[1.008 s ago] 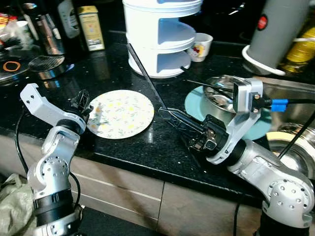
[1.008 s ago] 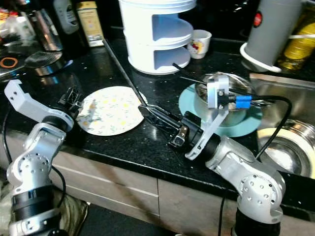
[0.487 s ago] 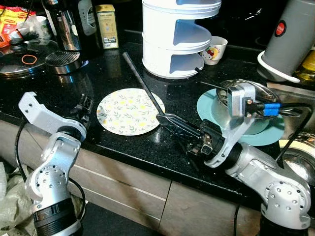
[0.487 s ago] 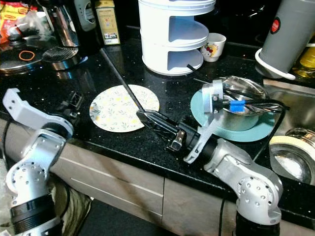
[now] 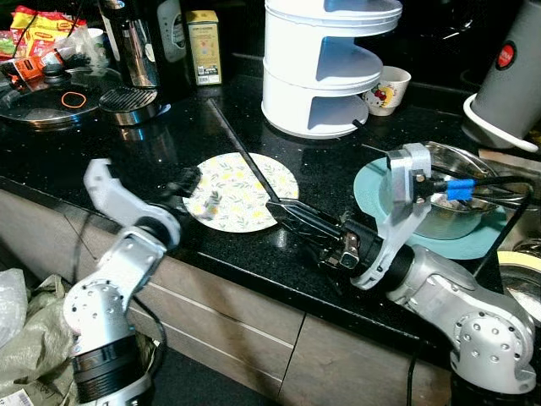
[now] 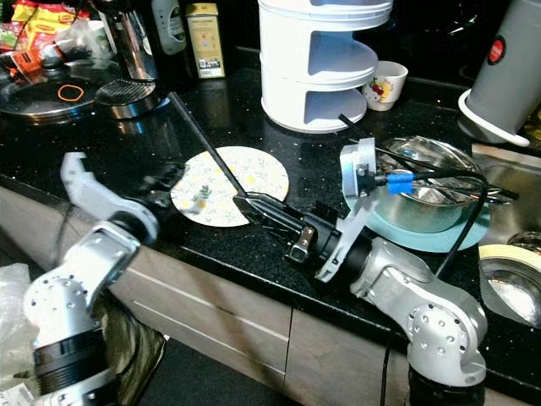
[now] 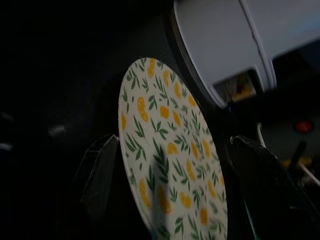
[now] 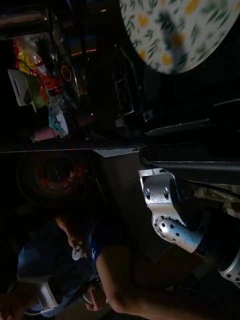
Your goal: Kitchen organization
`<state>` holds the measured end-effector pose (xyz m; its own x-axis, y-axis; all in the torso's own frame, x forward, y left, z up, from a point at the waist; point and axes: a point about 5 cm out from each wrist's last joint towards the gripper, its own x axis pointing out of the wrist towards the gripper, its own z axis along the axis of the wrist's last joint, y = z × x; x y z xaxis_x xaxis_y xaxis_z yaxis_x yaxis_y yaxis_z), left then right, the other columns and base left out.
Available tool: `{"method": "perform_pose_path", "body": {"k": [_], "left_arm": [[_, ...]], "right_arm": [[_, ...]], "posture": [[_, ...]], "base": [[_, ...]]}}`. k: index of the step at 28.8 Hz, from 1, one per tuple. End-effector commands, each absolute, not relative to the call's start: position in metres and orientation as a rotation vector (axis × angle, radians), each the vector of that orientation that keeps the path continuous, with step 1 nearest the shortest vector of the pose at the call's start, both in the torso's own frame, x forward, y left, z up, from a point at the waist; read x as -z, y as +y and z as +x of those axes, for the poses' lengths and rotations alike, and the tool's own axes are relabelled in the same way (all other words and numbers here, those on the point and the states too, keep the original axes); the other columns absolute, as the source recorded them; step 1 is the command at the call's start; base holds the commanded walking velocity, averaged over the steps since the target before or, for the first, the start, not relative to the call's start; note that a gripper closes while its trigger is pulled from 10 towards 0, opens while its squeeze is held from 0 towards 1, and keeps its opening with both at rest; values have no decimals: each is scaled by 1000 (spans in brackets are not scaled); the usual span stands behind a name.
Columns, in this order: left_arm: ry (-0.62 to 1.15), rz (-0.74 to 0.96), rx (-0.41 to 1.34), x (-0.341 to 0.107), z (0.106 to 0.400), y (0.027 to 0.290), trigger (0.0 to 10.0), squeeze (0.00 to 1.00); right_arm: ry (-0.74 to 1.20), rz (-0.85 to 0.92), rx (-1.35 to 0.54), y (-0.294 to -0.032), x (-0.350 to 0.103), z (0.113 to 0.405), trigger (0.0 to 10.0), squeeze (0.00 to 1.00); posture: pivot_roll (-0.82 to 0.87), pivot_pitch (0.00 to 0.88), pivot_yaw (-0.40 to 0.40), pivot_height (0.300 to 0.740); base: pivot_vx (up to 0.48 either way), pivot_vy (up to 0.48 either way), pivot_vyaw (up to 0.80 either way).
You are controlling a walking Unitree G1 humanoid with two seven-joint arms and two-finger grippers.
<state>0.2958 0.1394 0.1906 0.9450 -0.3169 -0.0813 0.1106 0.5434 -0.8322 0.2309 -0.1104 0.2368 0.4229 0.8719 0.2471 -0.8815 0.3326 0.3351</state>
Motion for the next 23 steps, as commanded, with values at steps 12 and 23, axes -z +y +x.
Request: {"method": "perform_pose_path", "body": {"k": [12,23], "left_arm": [[432,-996,306,-166,293,124,0,0],[456,-989,264,-161,293,129,0,0]], "right_arm": [[-13,385,-1146,-106,-237,229,10000,0],[-4,354,-1137,-106,-237,231,10000,0]], "posture": [[-7,25,10,740],[-5,23,2,740]], "base": [[0,0,0],[0,0,0]]}}
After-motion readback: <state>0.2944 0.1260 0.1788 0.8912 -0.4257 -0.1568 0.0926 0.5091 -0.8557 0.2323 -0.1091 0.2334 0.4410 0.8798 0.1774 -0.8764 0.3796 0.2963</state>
